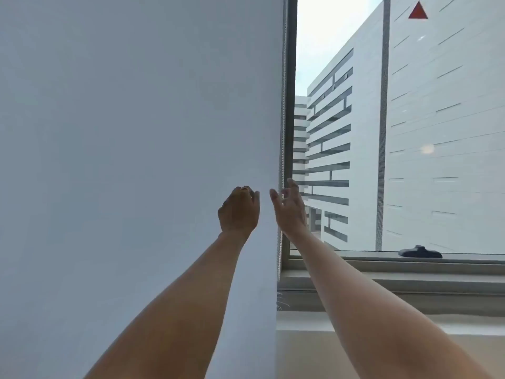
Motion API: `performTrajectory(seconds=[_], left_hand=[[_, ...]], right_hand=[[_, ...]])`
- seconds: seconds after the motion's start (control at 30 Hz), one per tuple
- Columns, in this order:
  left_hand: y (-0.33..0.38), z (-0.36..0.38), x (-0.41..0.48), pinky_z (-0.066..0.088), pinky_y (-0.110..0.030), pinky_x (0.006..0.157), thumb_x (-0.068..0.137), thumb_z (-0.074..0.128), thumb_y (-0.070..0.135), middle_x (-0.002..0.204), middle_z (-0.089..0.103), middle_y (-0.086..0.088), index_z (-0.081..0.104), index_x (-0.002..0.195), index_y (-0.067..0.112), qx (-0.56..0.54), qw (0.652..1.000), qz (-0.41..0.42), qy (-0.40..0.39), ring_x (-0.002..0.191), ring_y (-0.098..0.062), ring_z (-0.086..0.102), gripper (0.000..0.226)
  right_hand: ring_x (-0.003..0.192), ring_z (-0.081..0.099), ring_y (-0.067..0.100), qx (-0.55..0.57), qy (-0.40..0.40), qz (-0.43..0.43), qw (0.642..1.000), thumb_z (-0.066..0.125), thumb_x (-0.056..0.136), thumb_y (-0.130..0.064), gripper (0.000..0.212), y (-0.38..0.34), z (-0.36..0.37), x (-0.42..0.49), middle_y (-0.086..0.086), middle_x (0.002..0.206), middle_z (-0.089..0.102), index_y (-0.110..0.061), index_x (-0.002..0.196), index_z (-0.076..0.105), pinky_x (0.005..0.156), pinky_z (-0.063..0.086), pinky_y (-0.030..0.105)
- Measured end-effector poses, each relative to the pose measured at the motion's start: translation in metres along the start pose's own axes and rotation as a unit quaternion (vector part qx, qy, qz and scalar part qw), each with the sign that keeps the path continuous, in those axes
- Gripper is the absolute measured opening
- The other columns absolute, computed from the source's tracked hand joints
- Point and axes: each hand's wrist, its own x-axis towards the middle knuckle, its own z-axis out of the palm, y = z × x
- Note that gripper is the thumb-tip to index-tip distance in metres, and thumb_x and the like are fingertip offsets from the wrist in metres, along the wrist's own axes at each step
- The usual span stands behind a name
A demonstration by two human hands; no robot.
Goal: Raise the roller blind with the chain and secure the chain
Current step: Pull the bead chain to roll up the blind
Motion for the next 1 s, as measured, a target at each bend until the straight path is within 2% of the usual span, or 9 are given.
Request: performTrajectory(seconds=[0.13,0.23,0.33,0.4,0.5,0.57,0.7,0.87,1.0], left_hand=[[0.008,0.000,0.017,0.040,-0.031,0.074,0.095,0.038,0.030,0.100,0.070,-0.011,0.066,0.096,0.006,-0.066,0.996,-0.055,-0.008,0.093,-0.030,0.063,0.037],[0.018,-0.002,0.026,0.048,-0.034,0.080,0.095,0.039,0.025,0.097,0.072,-0.013,0.068,0.092,0.004,-0.169,0.983,-0.072,-0.014,0.089,-0.029,0.066,0.036],[0.027,-0.008,0.034,0.051,-0.041,0.089,0.096,0.038,0.022,0.092,0.071,-0.015,0.066,0.090,0.001,-0.283,0.954,-0.098,-0.023,0.086,-0.029,0.066,0.036],[0.033,-0.012,0.039,0.052,-0.040,0.088,0.097,0.038,0.024,0.087,0.068,-0.013,0.064,0.091,-0.001,-0.356,0.925,-0.124,-0.045,0.077,-0.027,0.064,0.037],[0.044,-0.018,0.048,0.053,-0.034,0.073,0.098,0.037,0.027,0.080,0.065,-0.012,0.062,0.098,-0.002,-0.441,0.884,-0.133,-0.084,0.069,-0.025,0.063,0.038],[0.050,-0.022,0.053,0.052,-0.026,0.065,0.098,0.037,0.027,0.074,0.065,-0.009,0.061,0.104,-0.001,-0.456,0.874,-0.124,-0.108,0.064,-0.021,0.063,0.037],[0.058,-0.028,0.061,0.052,-0.025,0.068,0.099,0.036,0.027,0.075,0.064,-0.006,0.057,0.110,0.000,-0.496,0.847,-0.126,-0.144,0.067,-0.018,0.064,0.036],[0.057,-0.034,0.068,0.047,-0.024,0.066,0.099,0.036,0.028,0.075,0.062,0.000,0.060,0.110,0.004,-0.485,0.857,-0.111,-0.136,0.064,-0.016,0.059,0.036],[0.056,-0.035,0.072,0.034,-0.017,0.045,0.098,0.037,0.029,0.062,0.047,0.000,0.063,0.090,0.009,-0.522,0.839,-0.096,-0.120,0.049,-0.009,0.041,0.034]], right_hand=[[0.090,0.061,0.023,0.047,0.016,0.008,0.999,0.045,0.092,-0.038,0.045,-0.009,0.001,0.007,0.001,0.092,0.058,-0.011,0.128,0.040,0.078,0.047,0.035],[0.055,0.057,0.019,0.105,-0.015,-0.005,0.994,0.039,0.096,-0.031,0.025,-0.012,0.001,0.010,0.002,0.068,0.061,-0.012,0.092,0.055,0.055,0.046,0.030],[0.044,0.051,0.016,0.131,-0.032,-0.016,0.991,0.034,0.098,-0.026,0.035,-0.013,0.003,0.008,0.003,0.056,0.058,-0.019,0.067,0.050,0.045,0.036,0.023],[0.041,0.050,0.014,0.120,-0.037,-0.024,0.992,0.034,0.098,-0.028,0.037,-0.014,0.004,0.006,0.002,0.053,0.058,-0.021,0.064,0.050,0.043,0.035,0.022],[0.039,0.050,0.011,0.107,-0.053,-0.018,0.993,0.036,0.097,-0.030,0.037,-0.016,0.006,0.003,-0.002,0.051,0.058,-0.021,0.064,0.051,0.044,0.036,0.023],[0.037,0.050,0.009,0.111,-0.059,-0.011,0.992,0.036,0.097,-0.030,0.038,-0.017,0.007,0.002,-0.003,0.050,0.058,-0.020,0.064,0.050,0.044,0.036,0.021],[0.035,0.049,0.005,0.136,-0.098,-0.020,0.986,0.035,0.097,-0.024,0.037,-0.020,0.009,-0.004,-0.004,0.048,0.057,-0.017,0.063,0.048,0.039,0.037,0.014],[0.038,0.052,0.007,0.164,-0.149,-0.016,0.975,0.034,0.098,-0.024,0.036,-0.015,0.014,-0.016,-0.006,0.043,0.060,-0.015,0.066,0.049,0.039,0.038,0.014],[0.039,0.054,0.007,0.158,-0.177,-0.012,0.971,0.035,0.098,-0.023,0.036,-0.018,0.010,-0.013,-0.006,0.044,0.061,-0.015,0.066,0.049,0.039,0.038,0.014]])
